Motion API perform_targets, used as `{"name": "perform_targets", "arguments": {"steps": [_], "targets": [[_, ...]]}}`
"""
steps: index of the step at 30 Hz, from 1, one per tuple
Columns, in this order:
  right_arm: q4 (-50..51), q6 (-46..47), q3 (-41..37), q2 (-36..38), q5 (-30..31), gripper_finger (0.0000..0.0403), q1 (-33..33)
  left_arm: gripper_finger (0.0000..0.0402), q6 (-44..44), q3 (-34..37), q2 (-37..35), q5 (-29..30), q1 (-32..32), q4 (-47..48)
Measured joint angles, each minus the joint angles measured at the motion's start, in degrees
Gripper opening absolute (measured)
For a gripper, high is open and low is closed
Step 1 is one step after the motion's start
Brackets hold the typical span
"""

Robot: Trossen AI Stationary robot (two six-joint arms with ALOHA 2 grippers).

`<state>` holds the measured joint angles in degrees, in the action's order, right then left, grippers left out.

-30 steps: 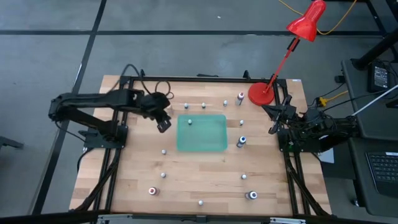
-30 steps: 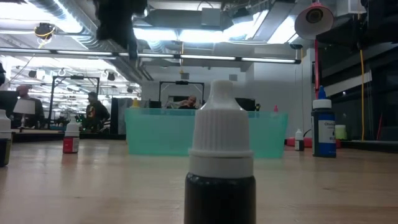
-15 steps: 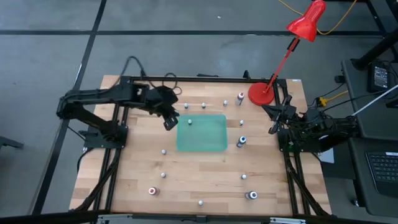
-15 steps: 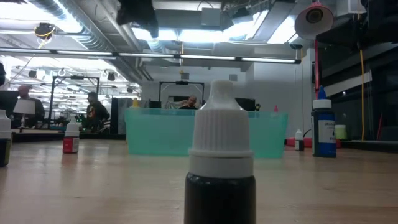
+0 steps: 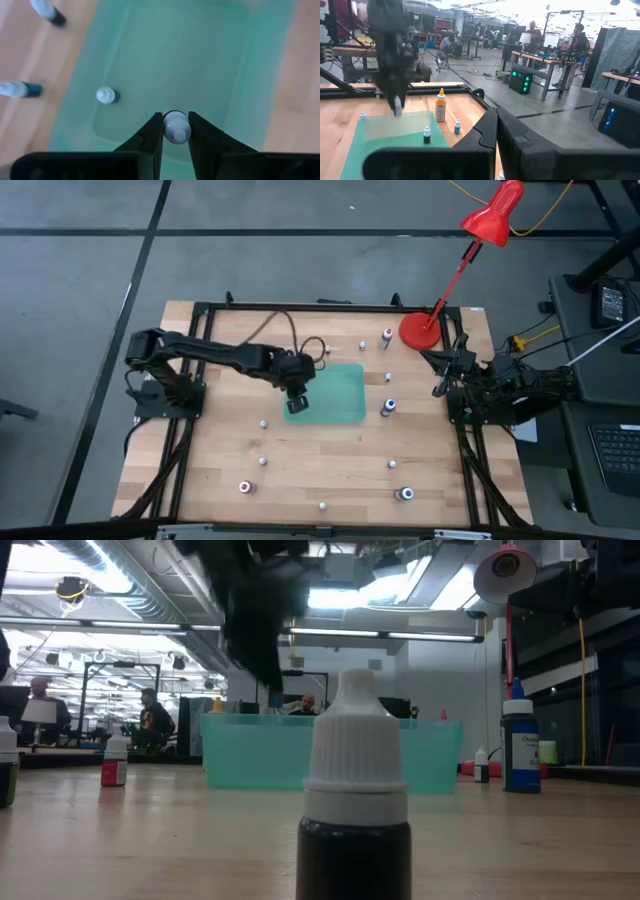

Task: Pick & Place food coloring
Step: Put the small blue food coloring bottle into the green bin, then put the small red food coloring bottle into the green bin

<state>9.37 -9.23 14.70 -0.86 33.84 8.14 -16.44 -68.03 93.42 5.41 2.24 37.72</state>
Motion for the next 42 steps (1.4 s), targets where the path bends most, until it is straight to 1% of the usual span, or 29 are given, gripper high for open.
{"name": "perform_targets", "arguments": {"steps": [8,13,17,26,31,34,36,37,39,42], "targets": [[0.00,-0.05,0.00,0.00,-0.06,0.0012,0.00,0.0066,1.18,4.13,6.86,-0.05,0.57,-7.35],[0.02,0.03,0.00,0.00,-0.05,0.0012,0.00,0.0066,1.39,4.13,9.96,-0.09,1.44,-7.92],[0.00,0.11,0.00,0.01,-0.04,0.0012,0.00,0.0078,1.37,4.13,10.74,-0.48,1.73,-8.05],[0.35,0.12,0.00,0.01,-0.05,0.0012,0.00,0.0134,1.15,3.63,10.48,-0.48,1.73,-7.38],[1.37,0.17,0.00,0.02,-0.04,0.0012,0.00,0.0163,2.07,-0.15,10.45,-0.46,1.73,-5.78],[1.59,0.17,0.00,0.02,-0.05,0.0012,0.00,0.0175,3.15,-3.92,10.45,-0.05,1.73,-1.99],[1.60,0.17,0.00,0.00,-0.06,0.0012,0.00,0.0179,4.00,-6.77,10.17,0.02,1.73,2.42],[1.60,0.17,0.00,0.01,-0.04,0.0012,0.00,0.0181,4.33,-7.78,9.61,0.14,1.73,4.62],[1.63,0.17,0.00,0.00,-0.06,0.0012,0.00,0.0182,4.81,-8.91,7.26,1.00,1.35,5.81],[1.72,0.12,0.00,0.01,-0.05,0.0012,0.00,0.0178,4.26,-8.96,0.93,2.88,0.66,6.96]]}}
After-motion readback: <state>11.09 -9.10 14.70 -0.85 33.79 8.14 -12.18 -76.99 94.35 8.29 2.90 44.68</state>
